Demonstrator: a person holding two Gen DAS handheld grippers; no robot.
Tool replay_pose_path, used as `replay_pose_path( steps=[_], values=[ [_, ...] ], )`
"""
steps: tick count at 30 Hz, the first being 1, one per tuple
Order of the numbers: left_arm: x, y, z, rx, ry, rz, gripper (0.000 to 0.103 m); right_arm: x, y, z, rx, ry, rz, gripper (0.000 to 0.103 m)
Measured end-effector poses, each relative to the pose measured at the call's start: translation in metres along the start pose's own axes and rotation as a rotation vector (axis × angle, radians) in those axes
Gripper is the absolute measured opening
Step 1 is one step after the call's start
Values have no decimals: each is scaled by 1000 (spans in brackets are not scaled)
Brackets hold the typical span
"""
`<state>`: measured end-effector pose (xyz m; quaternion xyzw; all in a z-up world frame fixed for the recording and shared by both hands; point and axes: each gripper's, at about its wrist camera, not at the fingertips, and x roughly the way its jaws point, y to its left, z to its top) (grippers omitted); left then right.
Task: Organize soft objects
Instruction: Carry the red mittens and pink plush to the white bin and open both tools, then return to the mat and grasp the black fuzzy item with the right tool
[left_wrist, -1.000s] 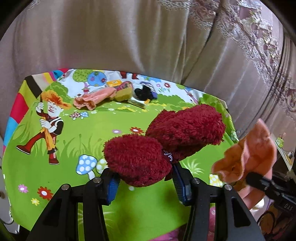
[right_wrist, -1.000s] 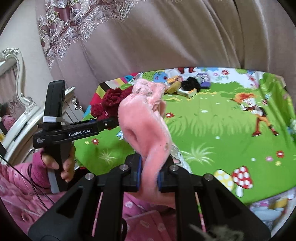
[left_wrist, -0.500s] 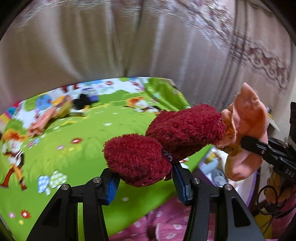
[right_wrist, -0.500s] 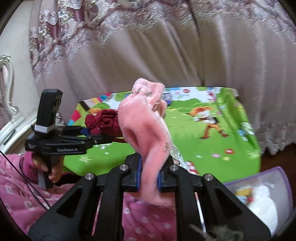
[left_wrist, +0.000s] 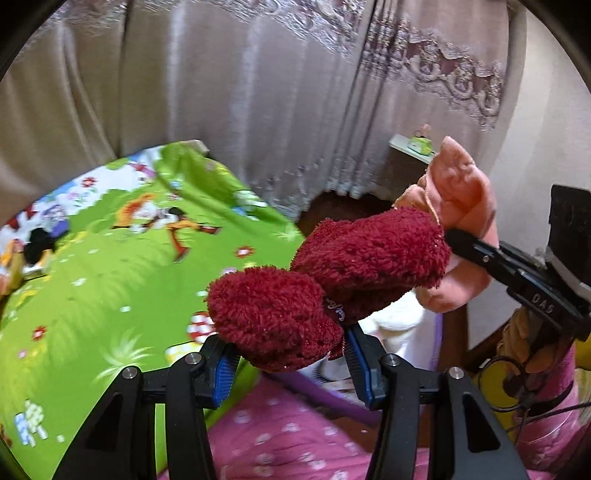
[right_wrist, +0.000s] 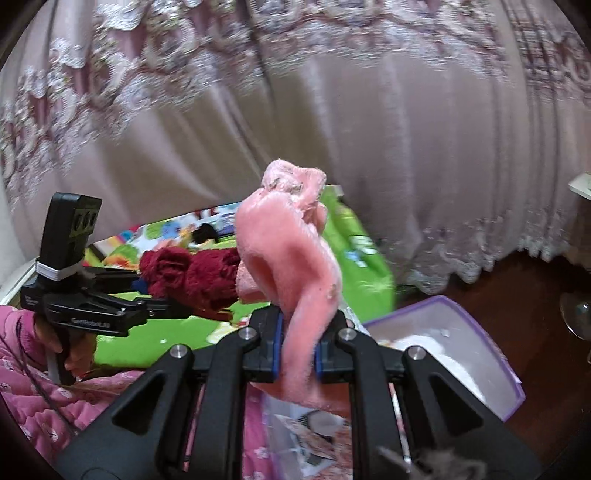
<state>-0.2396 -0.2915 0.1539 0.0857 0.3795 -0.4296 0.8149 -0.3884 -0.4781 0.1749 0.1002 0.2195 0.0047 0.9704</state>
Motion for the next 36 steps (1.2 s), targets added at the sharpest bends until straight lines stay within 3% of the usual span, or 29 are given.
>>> replay_pose_path(
  steps=[7,9,10,12,13,16,25,31,36],
  values=[
    [35,-23,10,-13,-5,-100,60,-15,-34,-5,46,-5,-123,16],
    [51,-28,9,-2,25,-153,72,-11,-43,-7,60,9,-171,17],
    [57,-30,7,6,49,-167,75,-8,-48,-8,73,26,-210,21],
    [63,-30,5,6,73,-172,77,-2,-57,-11,98,73,-285,55],
    [63,-28,3,4,80,-167,77,-1,-60,-12,109,82,-299,61],
    [57,-15,2,-14,65,-129,77,-5,-63,-9,140,55,-269,63],
    [9,91,-20,-173,-50,147,82,20,-34,-6,75,92,-184,63],
    [-10,175,-63,-268,-12,412,82,66,23,-9,-41,187,-39,63],
    [-25,243,-105,-403,37,521,82,117,86,-20,-110,299,147,64]
  ],
)
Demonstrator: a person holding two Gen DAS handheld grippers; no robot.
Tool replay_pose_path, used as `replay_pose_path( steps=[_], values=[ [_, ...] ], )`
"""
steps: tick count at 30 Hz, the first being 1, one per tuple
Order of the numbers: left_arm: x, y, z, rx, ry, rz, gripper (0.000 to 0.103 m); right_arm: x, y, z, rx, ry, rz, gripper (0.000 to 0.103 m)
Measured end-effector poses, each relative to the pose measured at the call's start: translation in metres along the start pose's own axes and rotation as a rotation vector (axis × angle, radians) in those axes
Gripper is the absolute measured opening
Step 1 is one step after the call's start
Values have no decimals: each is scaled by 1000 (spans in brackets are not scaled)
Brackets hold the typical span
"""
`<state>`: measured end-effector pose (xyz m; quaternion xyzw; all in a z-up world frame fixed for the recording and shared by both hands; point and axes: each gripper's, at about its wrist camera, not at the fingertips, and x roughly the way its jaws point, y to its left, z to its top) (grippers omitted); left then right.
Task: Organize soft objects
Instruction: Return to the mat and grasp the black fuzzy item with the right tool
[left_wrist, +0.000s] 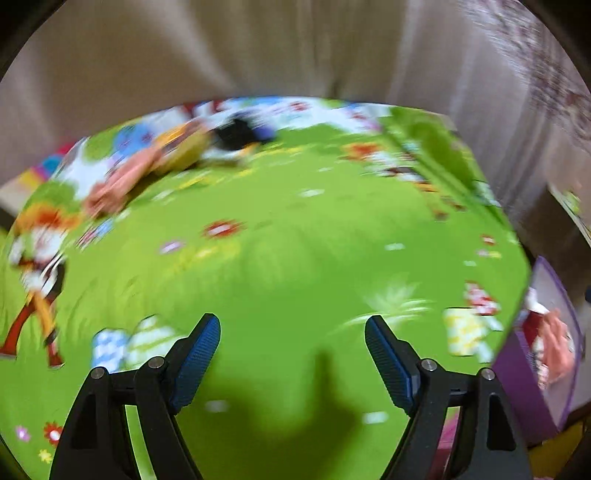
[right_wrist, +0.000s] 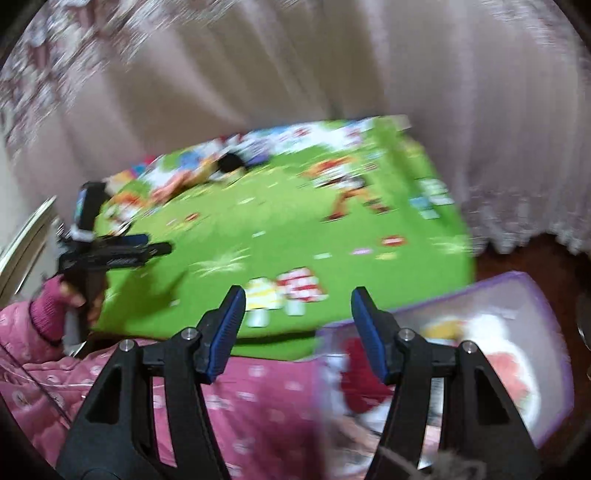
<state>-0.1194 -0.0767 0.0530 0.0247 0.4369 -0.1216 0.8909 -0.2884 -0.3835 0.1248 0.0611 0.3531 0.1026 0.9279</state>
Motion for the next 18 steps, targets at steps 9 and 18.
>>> replay_pose_path(
  steps=[9,18],
  values=[
    [22,110,4,-134,-38,254,82,114,67,13,-44,184,200,64],
    [43,159,10,-325,-67,219,82,220,91,86,14,123,241,64]
  ],
)
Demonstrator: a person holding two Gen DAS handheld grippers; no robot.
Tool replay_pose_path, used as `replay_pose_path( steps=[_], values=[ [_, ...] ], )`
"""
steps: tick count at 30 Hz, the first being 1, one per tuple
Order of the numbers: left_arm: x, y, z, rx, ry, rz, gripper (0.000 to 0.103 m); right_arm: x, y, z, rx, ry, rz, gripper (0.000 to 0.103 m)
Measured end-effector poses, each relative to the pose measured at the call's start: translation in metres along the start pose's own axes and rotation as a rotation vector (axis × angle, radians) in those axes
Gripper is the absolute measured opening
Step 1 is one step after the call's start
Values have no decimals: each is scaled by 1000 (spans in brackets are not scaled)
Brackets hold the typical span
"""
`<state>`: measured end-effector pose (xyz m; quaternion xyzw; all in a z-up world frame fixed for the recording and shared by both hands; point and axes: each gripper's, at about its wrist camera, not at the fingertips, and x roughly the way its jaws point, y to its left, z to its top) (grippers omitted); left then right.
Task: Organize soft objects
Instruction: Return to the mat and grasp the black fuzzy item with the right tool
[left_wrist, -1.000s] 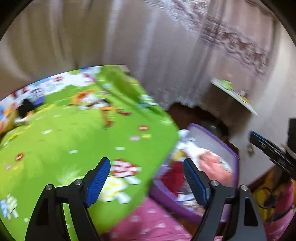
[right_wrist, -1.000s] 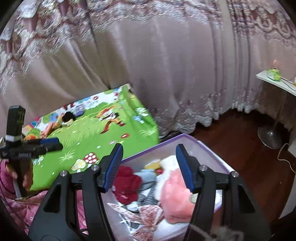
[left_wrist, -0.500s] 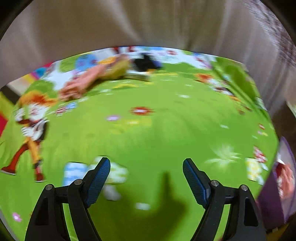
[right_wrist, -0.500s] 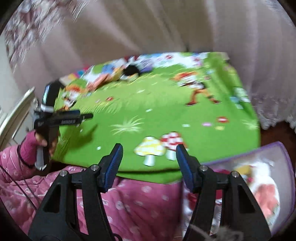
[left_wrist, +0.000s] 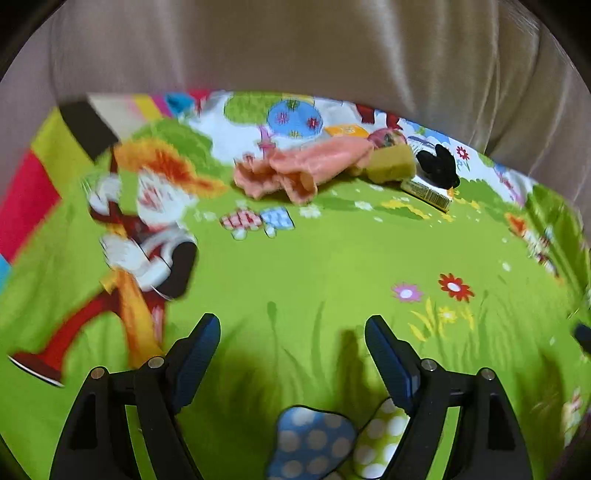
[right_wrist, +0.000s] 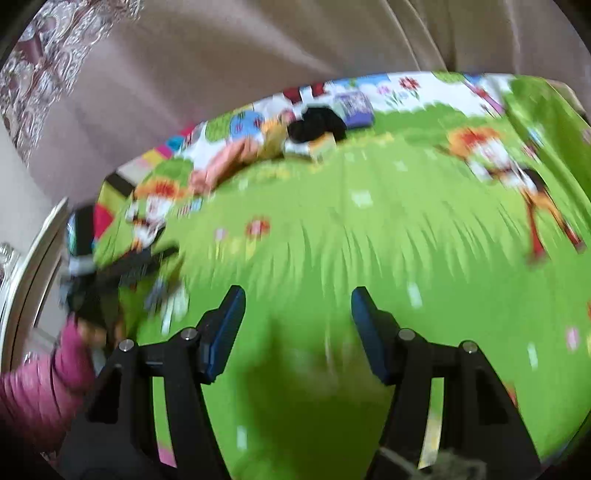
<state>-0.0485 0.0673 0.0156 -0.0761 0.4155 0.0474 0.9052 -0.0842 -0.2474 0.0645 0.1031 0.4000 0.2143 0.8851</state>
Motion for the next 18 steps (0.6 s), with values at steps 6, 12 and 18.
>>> replay_pose_path(
  steps=[6,12,18],
  values=[
    [2,5,-1,-47,6,-55,86,80,7,84,3,-33,-20,65],
    [5,1,0,-24,17,-68,95,152,12,156,49,-28,-68,65],
    [10,-8,-1,27,40,-38,102,183,7,199,125,-53,-138,81]
  ],
)
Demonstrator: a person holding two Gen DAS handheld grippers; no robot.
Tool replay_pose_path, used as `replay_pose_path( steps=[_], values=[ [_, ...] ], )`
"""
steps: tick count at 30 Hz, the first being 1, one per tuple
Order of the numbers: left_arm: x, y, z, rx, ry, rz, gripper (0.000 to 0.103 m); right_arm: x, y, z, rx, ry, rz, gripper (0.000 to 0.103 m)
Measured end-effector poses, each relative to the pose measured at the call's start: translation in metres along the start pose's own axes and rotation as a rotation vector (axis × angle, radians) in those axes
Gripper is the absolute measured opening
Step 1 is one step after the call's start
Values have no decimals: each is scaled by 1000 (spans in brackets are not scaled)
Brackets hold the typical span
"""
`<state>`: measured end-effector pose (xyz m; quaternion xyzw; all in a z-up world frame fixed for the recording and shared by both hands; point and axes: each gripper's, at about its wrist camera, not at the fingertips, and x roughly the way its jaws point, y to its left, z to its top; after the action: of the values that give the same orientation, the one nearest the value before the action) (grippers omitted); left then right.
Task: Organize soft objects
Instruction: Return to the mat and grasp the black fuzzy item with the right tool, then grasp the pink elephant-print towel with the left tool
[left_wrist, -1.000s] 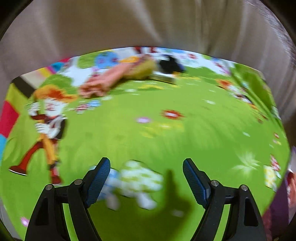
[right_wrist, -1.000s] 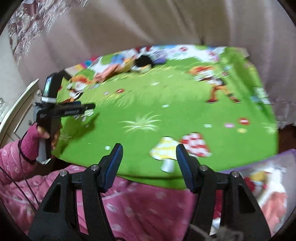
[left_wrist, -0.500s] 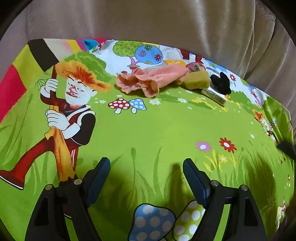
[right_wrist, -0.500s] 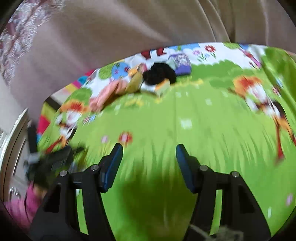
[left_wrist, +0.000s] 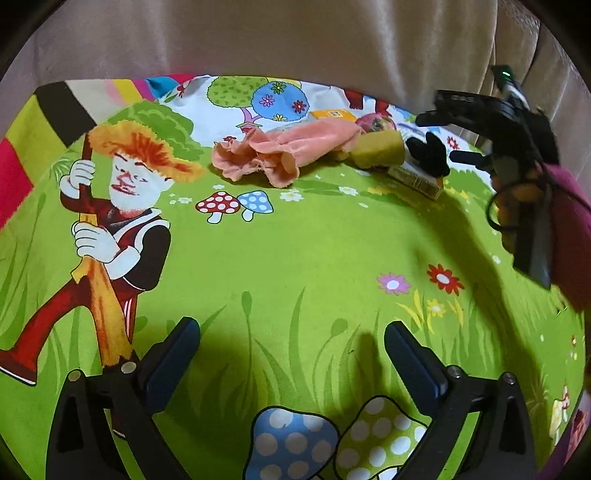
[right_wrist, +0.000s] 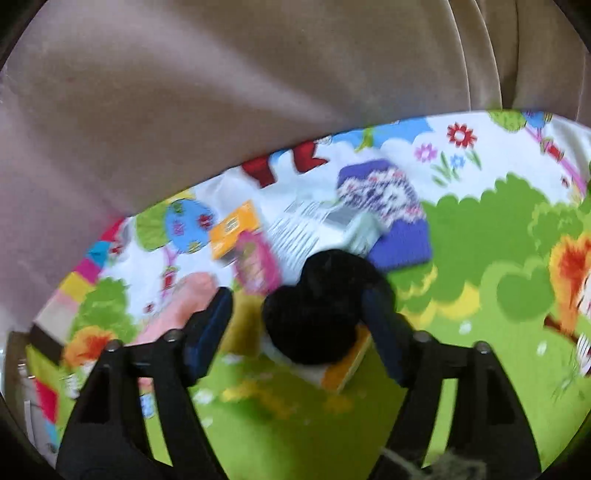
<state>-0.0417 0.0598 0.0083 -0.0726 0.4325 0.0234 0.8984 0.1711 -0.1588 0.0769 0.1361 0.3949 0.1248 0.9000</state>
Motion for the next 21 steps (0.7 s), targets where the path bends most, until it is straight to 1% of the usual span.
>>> replay_pose_path(
  steps=[1,2,3,4,6,7,9,10,13,15,16,18,19,21],
  values=[
    [1,-1,0,6,3,5,102,8,-2,1,-5,30,-25,81],
    [1,-2,0,12,5,9,102,15,-5,0,-11,65,-26,75],
    [1,-2,-1,14,6,11,103,16,-8,-3,-17,85,2,35],
    [1,-2,-1,14,6,11,102,11,-11,-10,-28,78,63,14],
    [2,-3,-1,21,8,15,102,-6,-16,-25,-66,48,116,16],
    [2,-3,-1,24,9,17,102,-23,-18,-37,-97,17,167,16],
    [3,-4,0,36,13,22,103,-51,-26,-60,-133,-12,222,16],
    [5,-5,2,43,16,22,103,-71,-34,-77,-140,-21,248,16],
    [14,-7,14,56,20,2,103,-108,-49,-117,-148,-23,278,16],
    [25,-11,33,69,6,44,103,-135,-53,-146,-158,-2,275,16],
    [31,-14,41,87,-6,65,103,-144,-55,-154,-158,4,272,16],
    [47,-25,64,146,-28,141,103,-162,-62,-176,-140,25,284,16],
    [55,-30,74,172,-32,166,103,-168,-65,-185,-130,32,279,16],
    [75,-42,99,257,-26,191,103,-176,-70,-200,-102,35,280,16]
  ],
)
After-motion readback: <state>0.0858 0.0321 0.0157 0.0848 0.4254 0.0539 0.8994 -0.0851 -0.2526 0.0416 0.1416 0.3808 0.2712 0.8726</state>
